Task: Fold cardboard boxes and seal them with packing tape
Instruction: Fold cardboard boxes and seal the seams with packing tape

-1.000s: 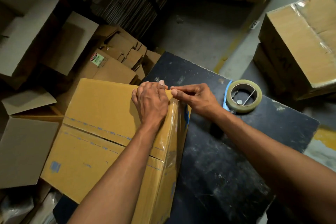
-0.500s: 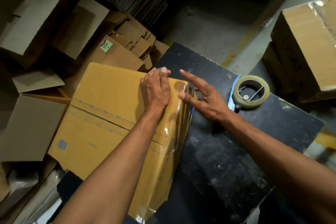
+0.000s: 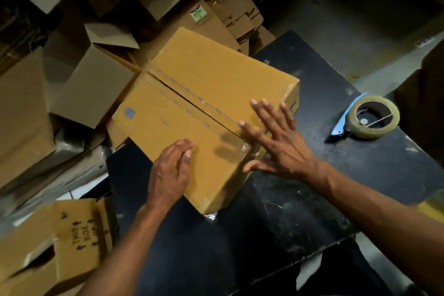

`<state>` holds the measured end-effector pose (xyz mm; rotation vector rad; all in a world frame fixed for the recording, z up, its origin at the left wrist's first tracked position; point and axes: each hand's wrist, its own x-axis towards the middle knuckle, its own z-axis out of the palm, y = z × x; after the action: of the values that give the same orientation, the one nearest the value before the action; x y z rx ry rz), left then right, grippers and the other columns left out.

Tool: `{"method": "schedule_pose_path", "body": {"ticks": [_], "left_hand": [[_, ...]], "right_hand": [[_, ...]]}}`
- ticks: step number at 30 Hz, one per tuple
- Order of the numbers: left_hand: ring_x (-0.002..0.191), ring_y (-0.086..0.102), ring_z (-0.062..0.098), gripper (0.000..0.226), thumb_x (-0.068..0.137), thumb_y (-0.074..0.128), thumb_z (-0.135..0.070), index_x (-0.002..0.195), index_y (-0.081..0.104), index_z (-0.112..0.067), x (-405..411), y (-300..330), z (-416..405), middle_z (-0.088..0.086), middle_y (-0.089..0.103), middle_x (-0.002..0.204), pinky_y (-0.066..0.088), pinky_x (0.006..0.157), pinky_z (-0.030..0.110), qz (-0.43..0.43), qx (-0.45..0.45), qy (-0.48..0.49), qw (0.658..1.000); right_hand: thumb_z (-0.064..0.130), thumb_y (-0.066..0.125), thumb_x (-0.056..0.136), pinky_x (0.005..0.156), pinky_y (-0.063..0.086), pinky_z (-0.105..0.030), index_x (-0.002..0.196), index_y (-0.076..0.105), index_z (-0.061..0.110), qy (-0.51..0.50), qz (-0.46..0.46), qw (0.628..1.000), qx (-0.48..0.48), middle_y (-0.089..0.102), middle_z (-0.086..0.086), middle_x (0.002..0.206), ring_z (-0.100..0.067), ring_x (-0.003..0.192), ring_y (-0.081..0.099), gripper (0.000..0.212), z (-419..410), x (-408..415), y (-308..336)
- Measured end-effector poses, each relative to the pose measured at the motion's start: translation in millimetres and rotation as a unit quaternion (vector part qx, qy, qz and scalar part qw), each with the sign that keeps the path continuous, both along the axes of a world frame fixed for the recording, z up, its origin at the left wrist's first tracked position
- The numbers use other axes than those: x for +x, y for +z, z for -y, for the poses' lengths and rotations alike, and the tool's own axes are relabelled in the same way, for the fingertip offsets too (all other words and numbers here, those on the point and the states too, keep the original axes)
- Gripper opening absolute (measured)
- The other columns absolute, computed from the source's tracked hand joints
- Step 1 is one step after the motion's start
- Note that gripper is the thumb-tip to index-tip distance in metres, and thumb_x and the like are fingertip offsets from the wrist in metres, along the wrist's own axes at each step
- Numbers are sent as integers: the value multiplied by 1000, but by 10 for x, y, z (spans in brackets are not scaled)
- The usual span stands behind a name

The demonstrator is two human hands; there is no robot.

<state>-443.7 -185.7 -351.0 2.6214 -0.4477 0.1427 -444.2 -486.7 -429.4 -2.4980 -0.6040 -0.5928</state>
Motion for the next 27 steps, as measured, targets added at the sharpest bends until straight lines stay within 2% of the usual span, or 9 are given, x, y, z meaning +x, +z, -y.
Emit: {"method": "schedule_pose_path", "body": {"ticks": [4,7,8,10,12,15,20,24,27], "left_hand": [[146,46,18,53,93,46,-10,144,59,-9,-517,-96,-528,3,51,155,40,118,38,-12,70,-125,990],[154,31,21,72,85,63,-16,155,44,-10,-647,-199,-662,6,34,166,27,126,40,-24,131,-190,973],[155,29,20,81,83,72,-20,157,41,-13,-642,-229,-677,5,31,168,25,126,41,-19,145,-192,971],[155,29,17,97,75,87,-28,159,39,-19,-619,-291,-695,2,32,167,25,126,40,-9,149,-180,972],[154,30,15,104,70,92,-32,158,39,-20,-619,-360,-700,2,34,166,26,125,39,3,142,-169,975],[153,33,15,106,68,94,-40,157,39,-22,-639,-455,-711,3,39,163,30,123,42,27,131,-158,978],[151,37,15,96,76,87,-50,156,41,-24,-621,-506,-710,2,44,160,39,119,45,36,125,-145,981],[148,41,18,83,85,64,-68,152,50,-21,-646,-532,-676,4,47,158,43,116,48,42,110,-132,984],[149,40,19,86,85,59,-72,153,49,-20,-666,-551,-647,4,46,158,40,118,47,45,115,-127,984]], "right_hand": [[69,56,95,123,16,-64,159,38,24,72,24,993,-92,23,-16,168,-33,157,19,80,-334,-171,-179],[47,65,99,124,12,-61,163,27,27,70,31,984,-162,16,-11,171,-30,158,13,77,-240,-181,-304],[50,68,96,124,13,-62,163,27,27,68,27,983,-169,16,-11,171,-31,158,13,81,-214,-181,-287],[68,65,90,121,16,-68,162,30,24,74,16,985,-153,17,-14,170,-34,158,14,92,-234,-217,-154],[80,58,86,118,18,-73,159,37,21,94,18,989,-111,21,-16,169,-34,157,17,96,-382,-295,19],[78,55,90,119,19,-71,154,48,21,131,43,987,-86,30,-16,165,-33,155,24,86,-723,-362,115],[70,55,96,113,36,-66,147,56,20,150,91,977,-125,46,-11,158,-30,151,35,72,-914,-317,-85],[67,59,95,114,35,-64,149,54,21,174,93,970,-139,42,-10,160,-30,152,34,71,-841,-304,-76],[73,52,95,118,27,-67,153,49,20,174,56,972,-144,38,-11,163,-31,154,29,78,-865,-332,-24]]}}
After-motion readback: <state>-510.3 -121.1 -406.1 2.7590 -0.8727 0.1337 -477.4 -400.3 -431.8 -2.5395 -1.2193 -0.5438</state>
